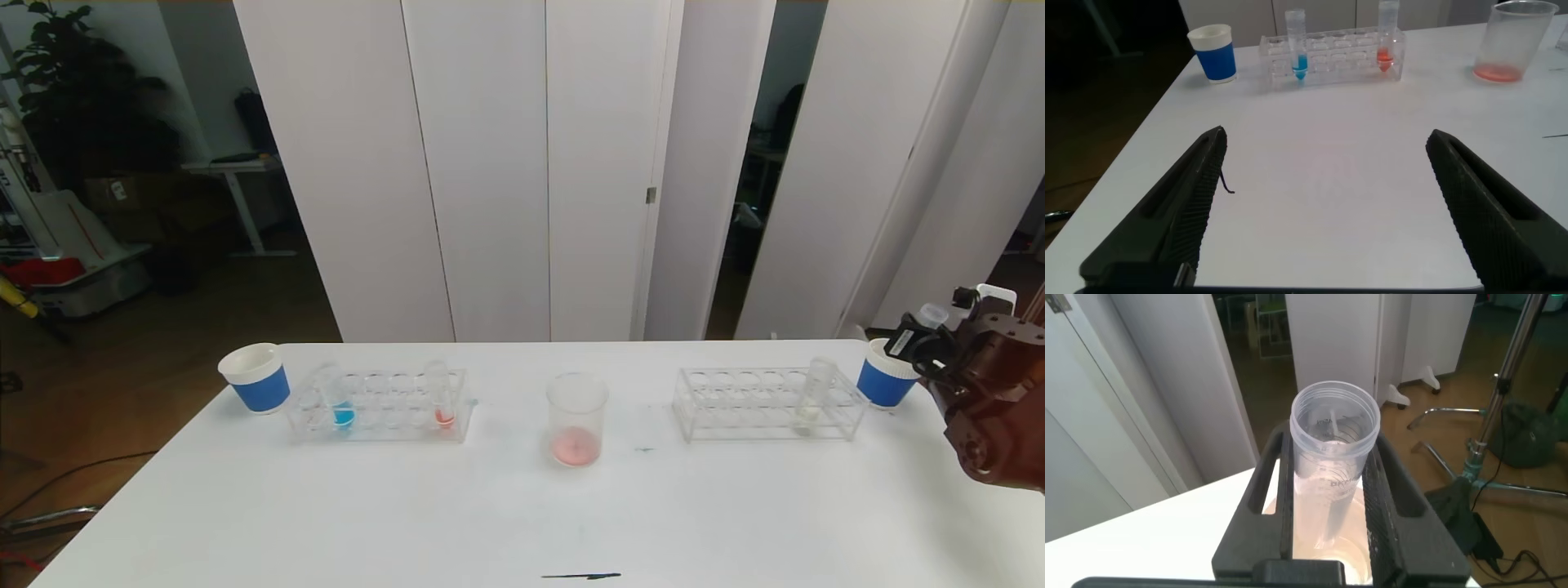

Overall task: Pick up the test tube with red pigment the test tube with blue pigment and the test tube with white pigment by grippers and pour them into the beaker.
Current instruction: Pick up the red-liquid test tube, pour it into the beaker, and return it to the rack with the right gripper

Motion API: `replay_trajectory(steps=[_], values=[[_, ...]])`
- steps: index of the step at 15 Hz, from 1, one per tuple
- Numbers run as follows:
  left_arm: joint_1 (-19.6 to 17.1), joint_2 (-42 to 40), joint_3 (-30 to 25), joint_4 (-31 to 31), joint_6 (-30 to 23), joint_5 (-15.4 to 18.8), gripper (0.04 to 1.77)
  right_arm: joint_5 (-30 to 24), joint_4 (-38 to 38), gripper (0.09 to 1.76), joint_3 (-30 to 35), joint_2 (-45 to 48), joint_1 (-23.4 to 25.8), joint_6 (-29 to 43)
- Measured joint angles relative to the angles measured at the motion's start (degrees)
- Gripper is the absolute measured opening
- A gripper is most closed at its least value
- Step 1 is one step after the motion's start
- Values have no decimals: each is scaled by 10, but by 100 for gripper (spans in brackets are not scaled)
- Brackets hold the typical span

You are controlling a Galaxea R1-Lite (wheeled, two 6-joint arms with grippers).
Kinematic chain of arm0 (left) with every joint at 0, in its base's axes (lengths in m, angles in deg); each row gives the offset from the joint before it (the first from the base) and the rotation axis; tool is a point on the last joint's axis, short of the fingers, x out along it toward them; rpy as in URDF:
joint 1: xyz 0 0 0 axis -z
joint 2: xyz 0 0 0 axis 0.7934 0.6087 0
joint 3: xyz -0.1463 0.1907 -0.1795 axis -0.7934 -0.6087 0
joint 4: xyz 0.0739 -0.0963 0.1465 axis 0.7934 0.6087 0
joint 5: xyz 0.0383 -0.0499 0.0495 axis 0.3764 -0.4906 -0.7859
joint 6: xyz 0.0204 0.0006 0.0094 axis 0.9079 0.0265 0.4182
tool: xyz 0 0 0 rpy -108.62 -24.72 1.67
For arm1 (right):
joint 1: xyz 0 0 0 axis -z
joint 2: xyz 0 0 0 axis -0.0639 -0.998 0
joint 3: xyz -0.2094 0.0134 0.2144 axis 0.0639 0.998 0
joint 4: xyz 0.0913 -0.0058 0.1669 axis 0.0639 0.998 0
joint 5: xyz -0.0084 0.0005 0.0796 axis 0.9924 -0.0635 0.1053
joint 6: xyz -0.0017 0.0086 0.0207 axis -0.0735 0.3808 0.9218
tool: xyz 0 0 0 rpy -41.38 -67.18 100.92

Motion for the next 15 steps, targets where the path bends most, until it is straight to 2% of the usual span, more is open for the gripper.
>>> replay_trajectory(steps=[11, 12, 13, 14, 15], values=[[0, 0, 0, 0, 0, 0, 174, -1, -14, 59, 4, -32, 2, 10], [0, 0, 0, 0, 0, 0, 174, 0, -14, 74, 4, -32, 3, 10], [0, 0, 0, 0, 0, 0, 174, 0, -14, 102, 5, -31, 3, 9], [0, 0, 0, 0, 0, 0, 174, -1, -14, 142, 7, -29, 3, 8], [0, 0, 0, 0, 0, 0, 174, -4, -13, 165, 7, -25, 3, 8]])
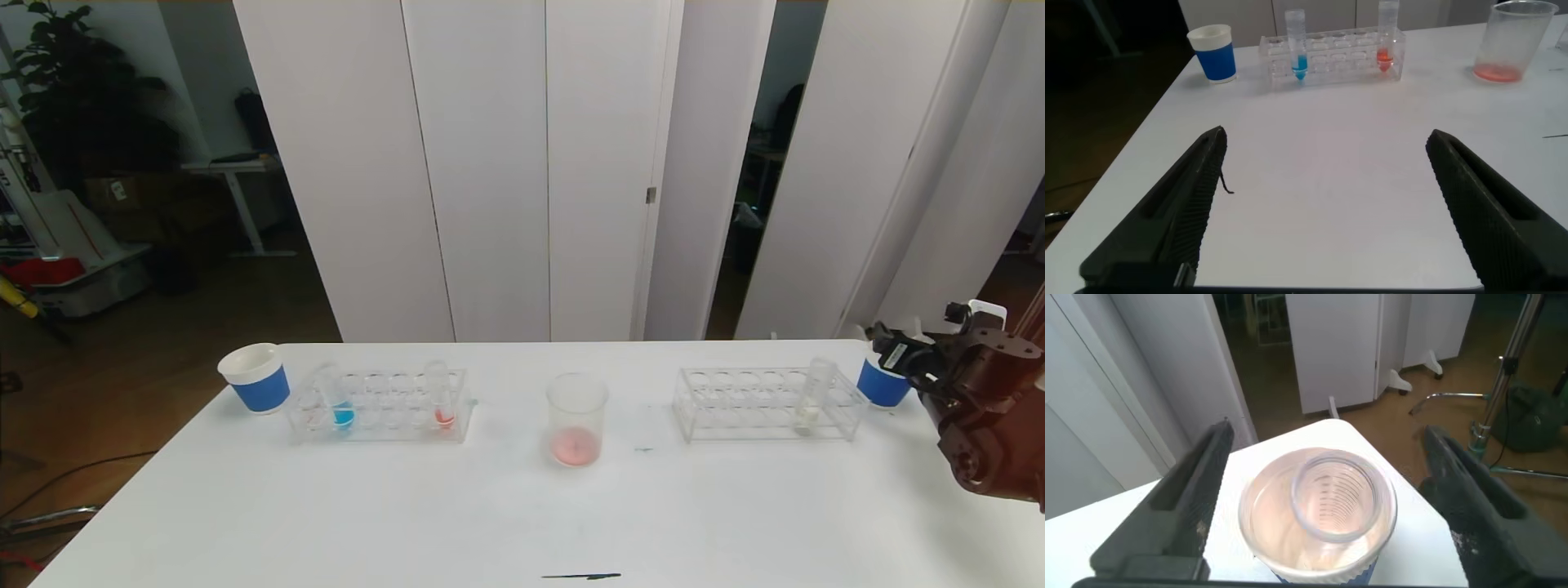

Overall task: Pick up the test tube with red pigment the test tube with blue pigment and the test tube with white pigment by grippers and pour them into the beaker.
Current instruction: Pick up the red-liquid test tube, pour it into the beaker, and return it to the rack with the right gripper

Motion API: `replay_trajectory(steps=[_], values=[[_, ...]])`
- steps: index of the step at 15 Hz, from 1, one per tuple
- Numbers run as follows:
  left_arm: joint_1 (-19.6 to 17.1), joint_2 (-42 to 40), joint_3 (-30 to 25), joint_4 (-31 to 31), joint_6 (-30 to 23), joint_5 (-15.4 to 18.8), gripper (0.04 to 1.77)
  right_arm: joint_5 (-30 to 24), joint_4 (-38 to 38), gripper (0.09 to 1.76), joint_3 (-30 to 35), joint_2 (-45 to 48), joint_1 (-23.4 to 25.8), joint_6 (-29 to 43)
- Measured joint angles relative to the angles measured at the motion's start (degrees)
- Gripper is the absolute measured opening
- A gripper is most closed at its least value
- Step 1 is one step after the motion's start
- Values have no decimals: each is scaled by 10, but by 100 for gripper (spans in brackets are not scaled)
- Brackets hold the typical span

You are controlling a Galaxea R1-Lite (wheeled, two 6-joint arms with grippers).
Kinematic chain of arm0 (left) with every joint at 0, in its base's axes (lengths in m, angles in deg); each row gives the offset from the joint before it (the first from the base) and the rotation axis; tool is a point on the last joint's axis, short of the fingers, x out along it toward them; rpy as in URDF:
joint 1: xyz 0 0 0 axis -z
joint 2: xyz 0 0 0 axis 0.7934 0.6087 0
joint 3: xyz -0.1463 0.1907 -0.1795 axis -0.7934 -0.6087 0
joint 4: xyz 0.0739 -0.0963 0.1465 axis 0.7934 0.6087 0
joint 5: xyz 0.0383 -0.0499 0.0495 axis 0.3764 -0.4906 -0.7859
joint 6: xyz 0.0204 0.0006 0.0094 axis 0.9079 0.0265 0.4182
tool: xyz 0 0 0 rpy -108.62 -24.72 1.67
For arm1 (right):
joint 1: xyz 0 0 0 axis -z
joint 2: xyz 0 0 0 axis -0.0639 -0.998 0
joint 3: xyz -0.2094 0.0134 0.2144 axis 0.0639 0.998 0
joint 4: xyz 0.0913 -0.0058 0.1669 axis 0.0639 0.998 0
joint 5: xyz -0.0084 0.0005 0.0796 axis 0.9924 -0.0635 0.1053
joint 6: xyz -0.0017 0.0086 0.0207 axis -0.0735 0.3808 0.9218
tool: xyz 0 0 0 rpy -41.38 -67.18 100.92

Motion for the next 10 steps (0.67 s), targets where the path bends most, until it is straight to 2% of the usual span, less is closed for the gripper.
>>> replay_trajectory(steps=[1, 5, 10], values=[[0, 0, 0, 0, 0, 0, 174, -3, 2, 173, 1, 7, 0, 0], [0, 0, 0, 0, 0, 0, 174, -9, 47, 173, 19, 93, 1, 0], [0, 0, 0, 0, 0, 0, 174, -58, 182, 173, 63, 332, 7, 0]])
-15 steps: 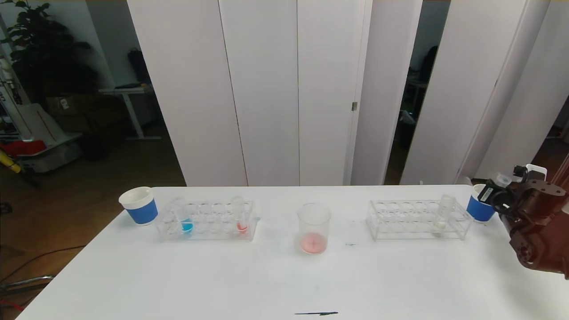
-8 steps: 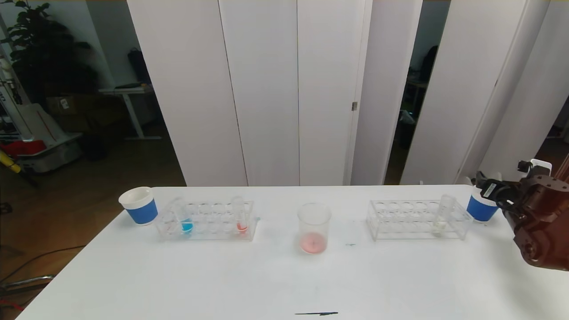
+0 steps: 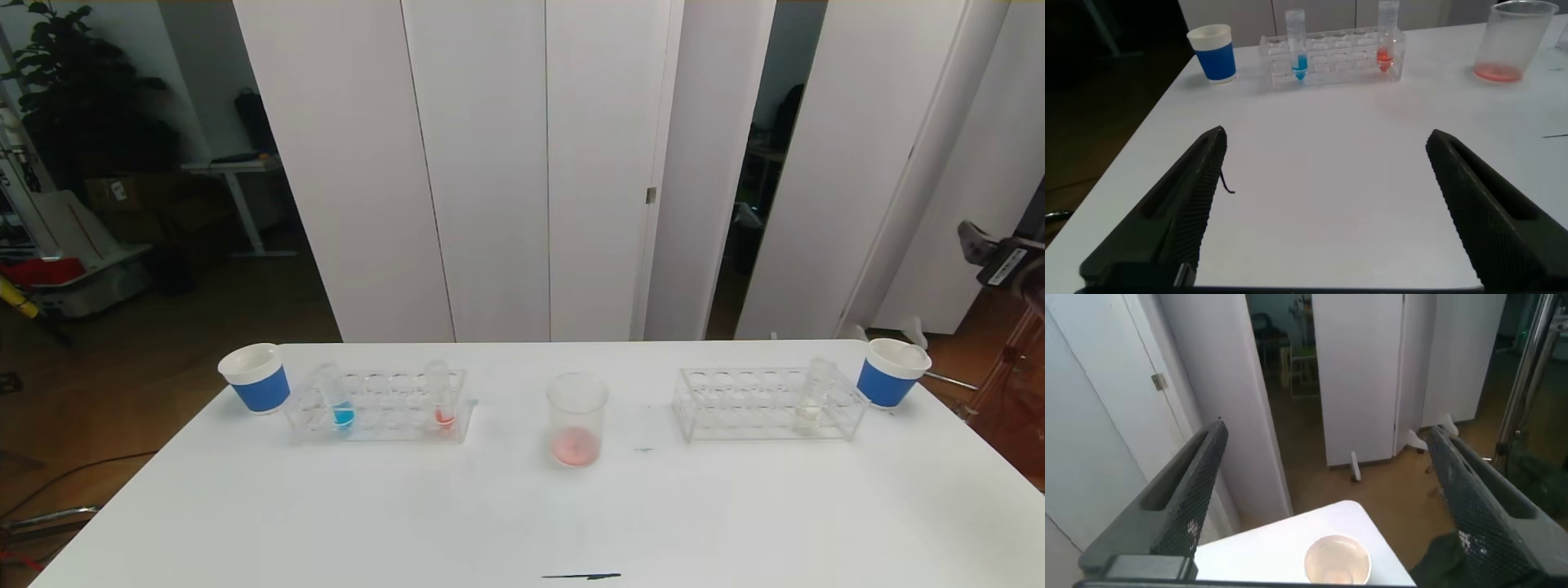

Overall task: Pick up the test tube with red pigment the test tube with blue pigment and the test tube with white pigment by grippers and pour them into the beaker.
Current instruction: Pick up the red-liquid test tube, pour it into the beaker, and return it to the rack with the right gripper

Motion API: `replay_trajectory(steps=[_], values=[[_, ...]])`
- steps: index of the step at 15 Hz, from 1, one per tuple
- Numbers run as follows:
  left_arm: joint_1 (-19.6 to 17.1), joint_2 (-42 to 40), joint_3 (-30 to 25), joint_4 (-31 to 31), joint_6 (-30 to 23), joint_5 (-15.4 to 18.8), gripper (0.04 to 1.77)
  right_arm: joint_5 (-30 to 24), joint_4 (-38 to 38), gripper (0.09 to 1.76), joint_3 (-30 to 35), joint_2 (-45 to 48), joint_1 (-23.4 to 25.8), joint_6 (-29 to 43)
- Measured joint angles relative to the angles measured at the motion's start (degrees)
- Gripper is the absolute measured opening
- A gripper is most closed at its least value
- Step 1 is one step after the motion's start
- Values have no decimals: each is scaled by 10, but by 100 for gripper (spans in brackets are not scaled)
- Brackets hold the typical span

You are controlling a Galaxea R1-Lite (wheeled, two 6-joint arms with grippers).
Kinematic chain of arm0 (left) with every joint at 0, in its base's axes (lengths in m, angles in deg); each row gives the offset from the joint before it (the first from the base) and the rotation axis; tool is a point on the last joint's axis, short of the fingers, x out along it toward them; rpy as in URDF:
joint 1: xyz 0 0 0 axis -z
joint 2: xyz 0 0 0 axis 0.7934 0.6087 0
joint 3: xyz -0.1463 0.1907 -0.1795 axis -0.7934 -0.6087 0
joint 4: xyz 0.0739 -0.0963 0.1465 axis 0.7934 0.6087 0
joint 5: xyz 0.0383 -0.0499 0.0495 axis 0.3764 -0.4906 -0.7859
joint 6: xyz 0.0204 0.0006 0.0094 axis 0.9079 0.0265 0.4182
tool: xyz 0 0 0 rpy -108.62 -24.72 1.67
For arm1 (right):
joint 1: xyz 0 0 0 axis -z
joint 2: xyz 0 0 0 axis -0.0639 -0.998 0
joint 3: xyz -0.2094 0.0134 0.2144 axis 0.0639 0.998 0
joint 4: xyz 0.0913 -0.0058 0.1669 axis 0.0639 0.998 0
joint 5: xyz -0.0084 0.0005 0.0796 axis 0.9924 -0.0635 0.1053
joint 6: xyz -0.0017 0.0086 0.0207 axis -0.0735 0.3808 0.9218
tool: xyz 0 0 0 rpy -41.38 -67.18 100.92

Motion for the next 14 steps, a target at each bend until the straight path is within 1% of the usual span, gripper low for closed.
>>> replay_trajectory(steps=[3, 5, 7, 11, 12, 14], values=[[0, 0, 0, 0, 0, 0, 174, -48, 103, 173, 49, 195, -8, -2], [0, 0, 0, 0, 0, 0, 174, -65, 184, 173, 83, 338, -33, -7], [0, 0, 0, 0, 0, 0, 174, -75, 291, 173, 106, 482, -71, -25], [0, 0, 0, 0, 0, 0, 174, -72, 532, 173, 144, 732, -124, -53], [0, 0, 0, 0, 0, 0, 174, -65, 580, 173, 170, 788, -132, -56], [0, 0, 0, 0, 0, 0, 174, -56, 628, 173, 254, 876, -145, -59]])
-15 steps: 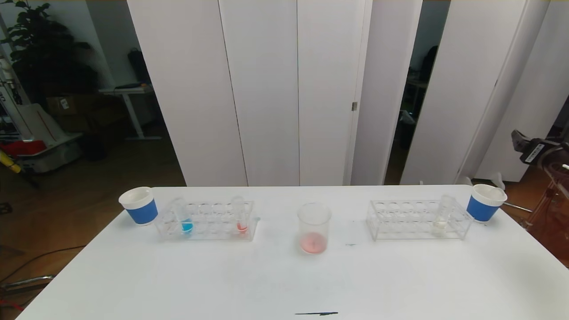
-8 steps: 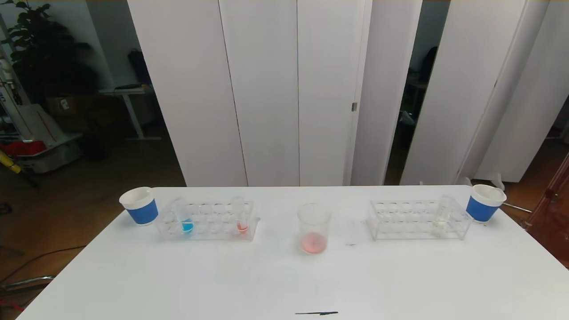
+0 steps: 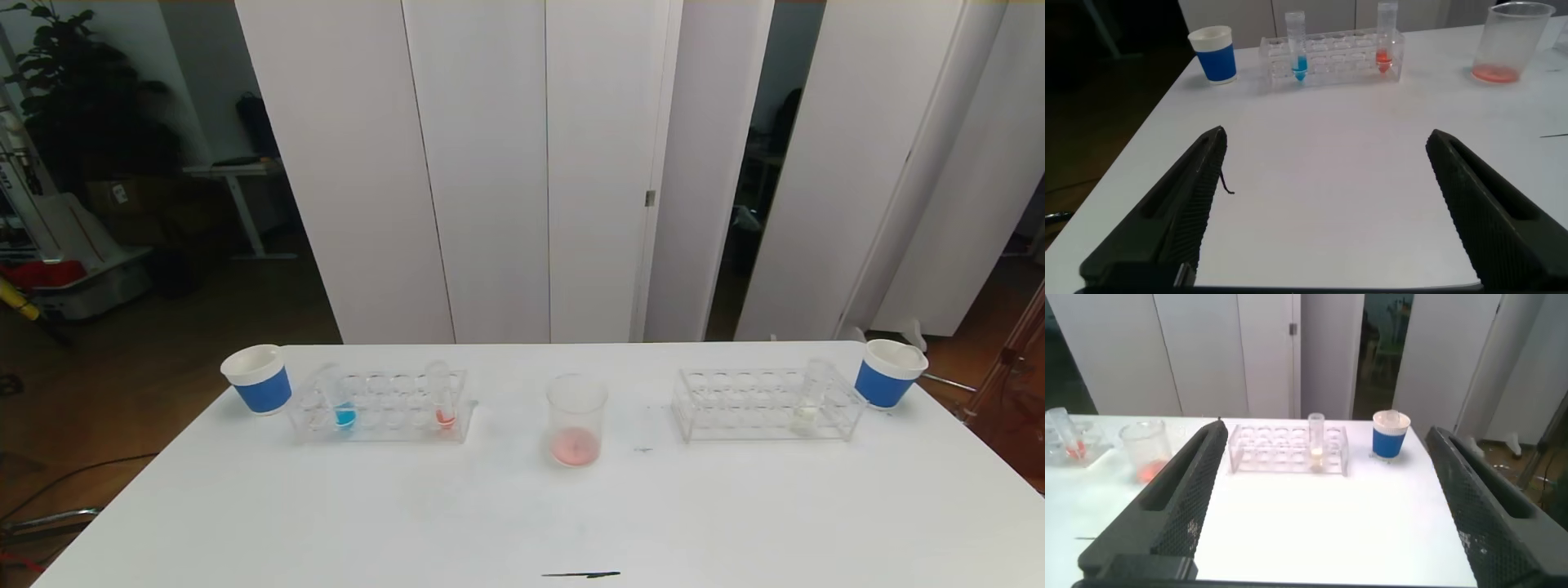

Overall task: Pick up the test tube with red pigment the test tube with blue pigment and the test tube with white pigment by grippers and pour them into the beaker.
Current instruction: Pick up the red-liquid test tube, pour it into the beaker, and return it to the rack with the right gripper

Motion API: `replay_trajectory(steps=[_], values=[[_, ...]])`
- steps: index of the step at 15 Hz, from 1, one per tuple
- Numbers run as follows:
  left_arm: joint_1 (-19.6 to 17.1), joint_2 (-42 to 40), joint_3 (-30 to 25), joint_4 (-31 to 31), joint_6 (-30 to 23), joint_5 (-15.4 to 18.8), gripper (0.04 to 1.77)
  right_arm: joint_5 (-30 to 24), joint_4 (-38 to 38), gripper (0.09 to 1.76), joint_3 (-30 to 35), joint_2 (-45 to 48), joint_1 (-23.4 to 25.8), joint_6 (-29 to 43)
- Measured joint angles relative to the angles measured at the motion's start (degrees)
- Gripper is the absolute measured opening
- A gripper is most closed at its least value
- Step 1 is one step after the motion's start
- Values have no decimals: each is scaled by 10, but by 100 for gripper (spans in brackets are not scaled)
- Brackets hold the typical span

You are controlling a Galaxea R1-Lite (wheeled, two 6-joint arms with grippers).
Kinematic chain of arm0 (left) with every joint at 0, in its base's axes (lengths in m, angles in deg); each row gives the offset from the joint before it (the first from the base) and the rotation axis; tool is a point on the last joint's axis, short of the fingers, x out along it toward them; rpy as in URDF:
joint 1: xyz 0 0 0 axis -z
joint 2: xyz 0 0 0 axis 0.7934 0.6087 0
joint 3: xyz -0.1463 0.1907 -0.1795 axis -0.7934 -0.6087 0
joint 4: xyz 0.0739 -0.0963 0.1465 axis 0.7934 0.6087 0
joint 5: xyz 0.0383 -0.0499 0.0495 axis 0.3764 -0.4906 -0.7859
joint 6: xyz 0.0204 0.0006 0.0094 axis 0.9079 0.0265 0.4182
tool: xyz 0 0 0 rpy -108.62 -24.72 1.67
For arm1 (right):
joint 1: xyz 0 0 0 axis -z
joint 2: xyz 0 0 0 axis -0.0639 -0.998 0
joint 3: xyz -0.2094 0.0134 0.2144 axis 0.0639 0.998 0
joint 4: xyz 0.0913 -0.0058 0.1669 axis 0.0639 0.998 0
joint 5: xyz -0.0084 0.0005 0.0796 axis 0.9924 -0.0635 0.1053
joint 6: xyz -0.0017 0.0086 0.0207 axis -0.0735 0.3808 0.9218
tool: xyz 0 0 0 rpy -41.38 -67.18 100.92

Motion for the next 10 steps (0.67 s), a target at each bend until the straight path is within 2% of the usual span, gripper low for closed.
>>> replay_trajectory(steps=[2, 5, 10], values=[[0, 0, 0, 0, 0, 0, 174, 6, 20, 173, 90, 74, -10, -4], [0, 0, 0, 0, 0, 0, 174, 20, 28, 173, 178, 130, -17, -11], [0, 0, 0, 0, 0, 0, 174, 28, 18, 173, 207, 150, -18, -17]])
